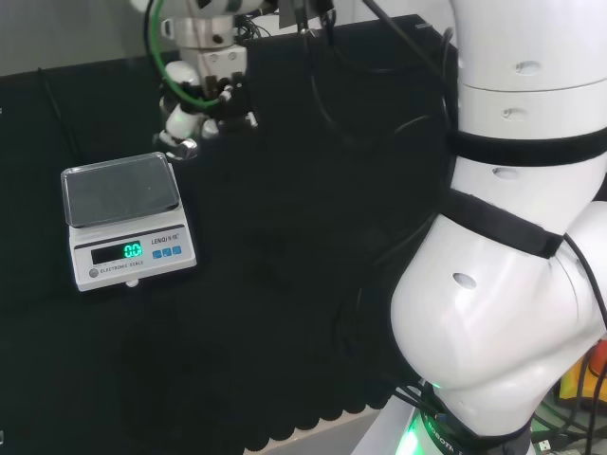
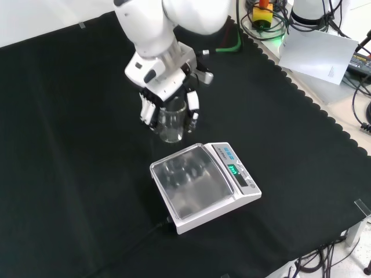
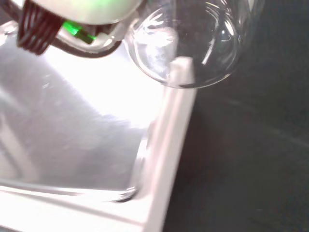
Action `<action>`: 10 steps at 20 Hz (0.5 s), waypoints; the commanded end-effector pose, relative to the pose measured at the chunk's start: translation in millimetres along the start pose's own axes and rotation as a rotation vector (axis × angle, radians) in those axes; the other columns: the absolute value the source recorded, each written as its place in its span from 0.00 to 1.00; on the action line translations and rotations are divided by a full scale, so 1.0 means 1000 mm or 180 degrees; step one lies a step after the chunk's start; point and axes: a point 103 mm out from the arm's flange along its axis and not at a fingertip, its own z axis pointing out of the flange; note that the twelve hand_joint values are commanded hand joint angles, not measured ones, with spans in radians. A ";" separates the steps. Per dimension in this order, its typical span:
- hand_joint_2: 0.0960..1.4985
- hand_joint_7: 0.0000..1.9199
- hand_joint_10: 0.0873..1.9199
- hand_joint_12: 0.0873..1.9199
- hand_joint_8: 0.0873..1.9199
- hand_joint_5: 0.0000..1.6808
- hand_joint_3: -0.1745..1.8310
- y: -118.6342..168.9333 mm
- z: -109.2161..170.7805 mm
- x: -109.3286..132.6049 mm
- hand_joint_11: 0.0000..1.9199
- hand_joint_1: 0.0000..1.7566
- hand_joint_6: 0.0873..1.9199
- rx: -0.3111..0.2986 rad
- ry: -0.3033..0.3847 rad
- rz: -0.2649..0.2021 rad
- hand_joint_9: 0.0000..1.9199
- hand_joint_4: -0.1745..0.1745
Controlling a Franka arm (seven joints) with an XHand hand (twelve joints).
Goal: Put the beaker on the electronic balance.
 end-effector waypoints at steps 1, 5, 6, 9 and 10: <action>0.50 0.44 0.57 0.50 0.78 0.56 0.43 0.007 0.018 0.034 0.71 0.65 0.61 0.0164 -0.0019 -0.0145 0.66 0.00; 0.50 0.44 0.56 0.49 0.78 0.57 0.43 0.010 0.027 0.050 0.71 0.65 0.61 0.0228 -0.0061 -0.0262 0.66 0.00; 0.50 0.44 0.56 0.49 0.78 0.57 0.43 0.012 0.029 0.053 0.71 0.65 0.61 0.0239 -0.0078 -0.0284 0.66 0.00; 0.50 0.44 0.56 0.49 0.78 0.57 0.43 0.016 0.033 0.061 0.71 0.65 0.61 0.0273 -0.0102 -0.0322 0.66 0.00; 0.50 0.44 0.56 0.49 0.78 0.57 0.43 0.018 0.035 0.063 0.71 0.65 0.61 0.0287 -0.0105 -0.0334 0.66 0.00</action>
